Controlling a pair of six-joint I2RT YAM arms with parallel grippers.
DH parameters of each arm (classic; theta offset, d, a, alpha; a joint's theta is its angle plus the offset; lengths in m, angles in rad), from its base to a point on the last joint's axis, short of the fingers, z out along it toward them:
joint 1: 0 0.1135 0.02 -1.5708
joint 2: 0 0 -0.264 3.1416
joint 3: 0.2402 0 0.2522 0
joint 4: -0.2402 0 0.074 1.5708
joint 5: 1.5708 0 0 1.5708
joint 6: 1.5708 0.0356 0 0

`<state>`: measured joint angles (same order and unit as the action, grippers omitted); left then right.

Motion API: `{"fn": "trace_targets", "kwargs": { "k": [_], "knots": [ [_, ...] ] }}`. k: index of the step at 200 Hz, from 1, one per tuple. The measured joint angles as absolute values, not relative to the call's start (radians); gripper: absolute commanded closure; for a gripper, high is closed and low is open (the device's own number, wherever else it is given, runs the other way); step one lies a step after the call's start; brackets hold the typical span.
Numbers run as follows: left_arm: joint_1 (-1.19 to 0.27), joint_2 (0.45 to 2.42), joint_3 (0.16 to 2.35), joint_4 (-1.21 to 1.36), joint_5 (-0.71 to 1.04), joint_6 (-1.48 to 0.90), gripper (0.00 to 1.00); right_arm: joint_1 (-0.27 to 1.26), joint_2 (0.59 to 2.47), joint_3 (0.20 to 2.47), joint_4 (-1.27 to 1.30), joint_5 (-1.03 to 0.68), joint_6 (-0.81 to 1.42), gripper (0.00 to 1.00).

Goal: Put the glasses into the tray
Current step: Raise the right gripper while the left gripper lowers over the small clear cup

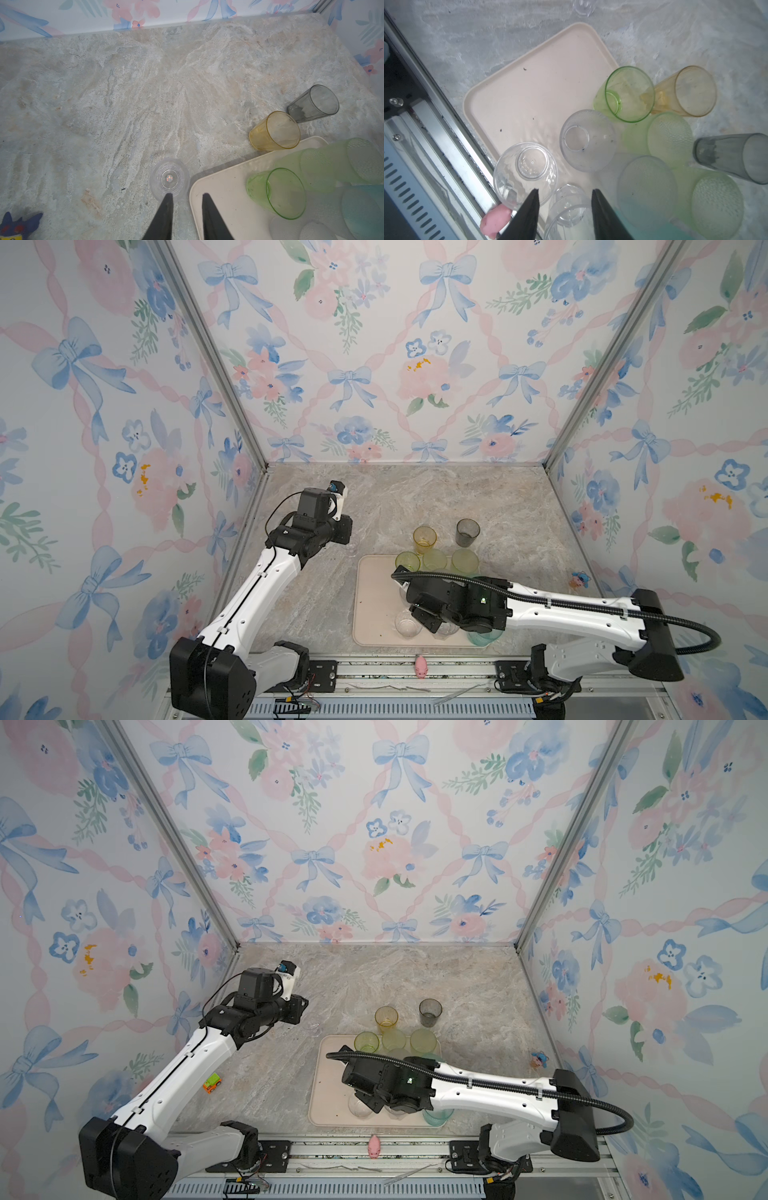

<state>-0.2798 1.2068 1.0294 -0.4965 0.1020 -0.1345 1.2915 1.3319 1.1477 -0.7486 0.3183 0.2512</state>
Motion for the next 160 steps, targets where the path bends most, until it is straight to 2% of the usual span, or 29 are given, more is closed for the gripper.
{"fn": "trace_targets", "kwargs": {
  "k": [56,160],
  "knots": [
    [-0.279,1.332,1.028,-0.540,0.014,-0.134,0.75,1.137,1.179,1.160,-0.748,0.319,0.250,0.52],
    [-0.271,1.509,1.040,-0.554,-0.035,-0.134,0.78,1.053,1.069,1.119,-0.737,0.308,0.228,0.52]
  ]
}}
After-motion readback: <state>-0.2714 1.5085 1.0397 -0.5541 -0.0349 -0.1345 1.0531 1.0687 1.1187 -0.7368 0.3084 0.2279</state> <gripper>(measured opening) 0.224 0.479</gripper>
